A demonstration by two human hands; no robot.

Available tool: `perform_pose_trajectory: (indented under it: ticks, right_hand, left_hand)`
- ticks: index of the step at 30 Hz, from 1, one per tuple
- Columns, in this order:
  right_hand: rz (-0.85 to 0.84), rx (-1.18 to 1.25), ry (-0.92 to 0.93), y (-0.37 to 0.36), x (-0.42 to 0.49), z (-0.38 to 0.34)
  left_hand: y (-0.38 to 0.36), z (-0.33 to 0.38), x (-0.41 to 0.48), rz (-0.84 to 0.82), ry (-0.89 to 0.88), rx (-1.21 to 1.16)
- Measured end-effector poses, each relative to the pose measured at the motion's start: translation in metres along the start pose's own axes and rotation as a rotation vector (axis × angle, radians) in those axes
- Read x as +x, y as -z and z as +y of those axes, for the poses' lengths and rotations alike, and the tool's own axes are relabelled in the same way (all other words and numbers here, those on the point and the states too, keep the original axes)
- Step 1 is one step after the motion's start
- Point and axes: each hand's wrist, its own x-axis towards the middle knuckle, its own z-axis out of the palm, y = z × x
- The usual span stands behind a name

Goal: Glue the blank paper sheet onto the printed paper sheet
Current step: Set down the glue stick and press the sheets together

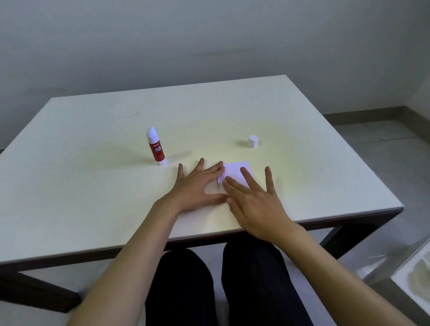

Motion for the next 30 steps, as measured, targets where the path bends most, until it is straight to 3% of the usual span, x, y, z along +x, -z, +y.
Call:
perform_pose_trajectory:
  ticks: [6,12,16,22,27,30]
  right_hand:
    - [-0.064,-0.116,-0.136,0.002,0.03,0.011]
    - [-0.074,-0.07,-0.01,-0.01,0.004,0.006]
    - [-0.182,-0.07,-0.187,0.002,0.037,0.03]
    - [-0.152,0.017,0.054,-0.012,0.002,0.01]
    - [-0.222,-0.058,-0.119,0.002,0.038,0.035]
    - [-0.205,-0.044,-0.099,0.0,0.036,0.025]
  left_hand:
    - [0.002,0.003,-0.002,-0.02,0.007,0.01]
    - [0.001,0.0,-0.002,-0.03,0.0,0.017]
    - [0.001,0.001,-0.002,-0.037,0.013,0.022]
    - [0.0,0.0,-0.001,-0.039,0.009,-0.013]
    - [0.002,0.002,-0.002,-0.054,0.024,0.023]
    - [0.002,0.003,-0.002,-0.05,0.028,-0.003]
